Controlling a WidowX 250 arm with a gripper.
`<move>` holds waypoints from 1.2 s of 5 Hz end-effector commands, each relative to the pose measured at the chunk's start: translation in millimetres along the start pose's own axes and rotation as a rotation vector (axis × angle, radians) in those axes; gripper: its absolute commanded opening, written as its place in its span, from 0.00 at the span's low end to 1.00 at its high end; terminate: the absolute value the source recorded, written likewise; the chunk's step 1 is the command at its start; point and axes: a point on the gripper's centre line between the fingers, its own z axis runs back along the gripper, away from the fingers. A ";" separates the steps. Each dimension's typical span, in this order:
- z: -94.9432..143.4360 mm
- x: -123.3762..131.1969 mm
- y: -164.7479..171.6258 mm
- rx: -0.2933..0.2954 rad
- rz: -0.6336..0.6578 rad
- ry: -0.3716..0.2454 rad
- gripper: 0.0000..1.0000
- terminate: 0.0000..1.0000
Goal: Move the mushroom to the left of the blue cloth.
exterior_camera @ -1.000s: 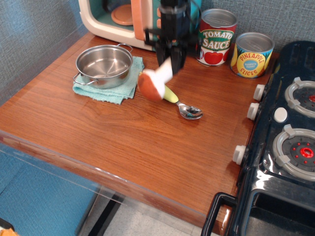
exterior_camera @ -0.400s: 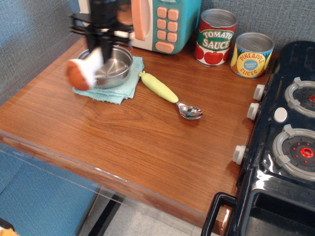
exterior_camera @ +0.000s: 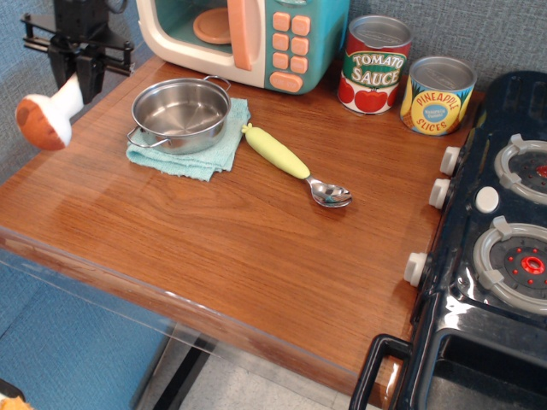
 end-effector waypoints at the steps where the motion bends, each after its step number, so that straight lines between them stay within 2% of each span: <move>1: 31.5 -4.2 4.3 -0.025 0.007 -0.114 1.00 0.00; 3: 39.2 -8.0 0.7 -0.010 0.007 -0.115 1.00 0.00; 4: 47.0 -9.7 -3.3 -0.018 -0.036 -0.142 1.00 0.00; 6: 53.4 -10.7 -11.5 -0.074 -0.123 -0.204 1.00 0.00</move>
